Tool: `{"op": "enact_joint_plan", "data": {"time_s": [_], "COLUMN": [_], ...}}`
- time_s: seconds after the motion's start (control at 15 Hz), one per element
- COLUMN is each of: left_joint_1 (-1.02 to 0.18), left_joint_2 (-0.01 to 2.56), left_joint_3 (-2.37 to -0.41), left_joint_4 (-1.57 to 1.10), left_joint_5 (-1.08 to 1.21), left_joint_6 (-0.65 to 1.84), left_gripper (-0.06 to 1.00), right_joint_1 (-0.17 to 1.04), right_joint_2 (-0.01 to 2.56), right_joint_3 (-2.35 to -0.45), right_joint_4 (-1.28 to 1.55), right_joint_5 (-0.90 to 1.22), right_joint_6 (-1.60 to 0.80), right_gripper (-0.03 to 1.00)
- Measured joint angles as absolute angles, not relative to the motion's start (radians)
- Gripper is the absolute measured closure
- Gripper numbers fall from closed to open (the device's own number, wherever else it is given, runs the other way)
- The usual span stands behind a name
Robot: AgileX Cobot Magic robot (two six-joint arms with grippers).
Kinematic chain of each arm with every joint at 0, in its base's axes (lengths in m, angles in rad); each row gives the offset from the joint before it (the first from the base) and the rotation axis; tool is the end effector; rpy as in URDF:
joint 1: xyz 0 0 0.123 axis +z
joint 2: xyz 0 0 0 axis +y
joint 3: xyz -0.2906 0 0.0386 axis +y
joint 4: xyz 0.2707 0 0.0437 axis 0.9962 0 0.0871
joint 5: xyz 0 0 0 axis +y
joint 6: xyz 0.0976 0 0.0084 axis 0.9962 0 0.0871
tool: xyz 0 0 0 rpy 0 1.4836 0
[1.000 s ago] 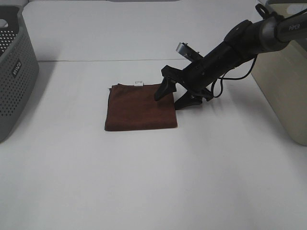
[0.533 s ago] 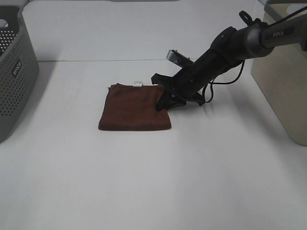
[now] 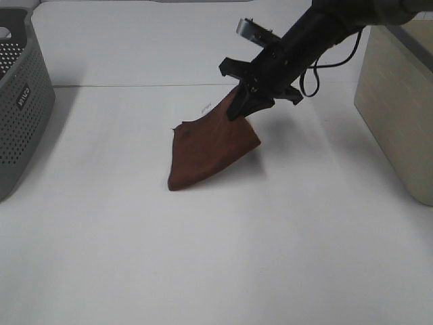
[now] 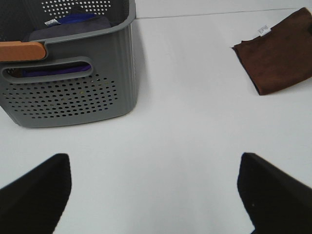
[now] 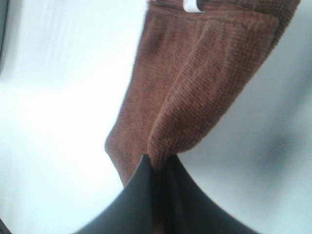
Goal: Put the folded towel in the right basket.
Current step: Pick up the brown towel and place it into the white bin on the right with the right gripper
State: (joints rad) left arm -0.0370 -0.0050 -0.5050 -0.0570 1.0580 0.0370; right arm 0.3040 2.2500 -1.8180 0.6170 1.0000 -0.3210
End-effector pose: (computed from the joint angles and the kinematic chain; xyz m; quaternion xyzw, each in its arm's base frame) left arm 0.0115 -0.0053 0.2869 0.0326 0.8489 -0.0285 0.5267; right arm 0.4663 0.1963 0.1700 -0.1634 0.9421 0.2714 0.1097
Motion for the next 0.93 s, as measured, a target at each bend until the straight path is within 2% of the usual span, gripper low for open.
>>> {"op": "enact_joint_plan", "data": {"time_s": [0.27, 0.53, 0.93], "left_joint_1": [-0.037, -0.037, -0.037], "left_joint_2": [-0.005, -0.005, -0.005], "left_joint_3": [-0.505, -0.505, -0.505], "left_joint_4": [-0.057, -0.057, -0.057], "left_joint_5": [1.058, 1.058, 1.058], "left_joint_6": [0.037, 0.037, 0.037], "left_gripper": [0.07, 0.07, 0.07], "right_joint_1": [0.304, 0.304, 0.296], "right_joint_2": [2.113, 1.983, 1.918], "right_joint_3": [-1.855, -1.927, -2.103], "right_joint_4": [0.458, 0.169, -0.190], "right_joint_5": [1.106, 1.165, 1.213], "right_joint_6": [-0.244, -0.134, -0.109], "right_gripper": [0.96, 0.96, 0.96]}}
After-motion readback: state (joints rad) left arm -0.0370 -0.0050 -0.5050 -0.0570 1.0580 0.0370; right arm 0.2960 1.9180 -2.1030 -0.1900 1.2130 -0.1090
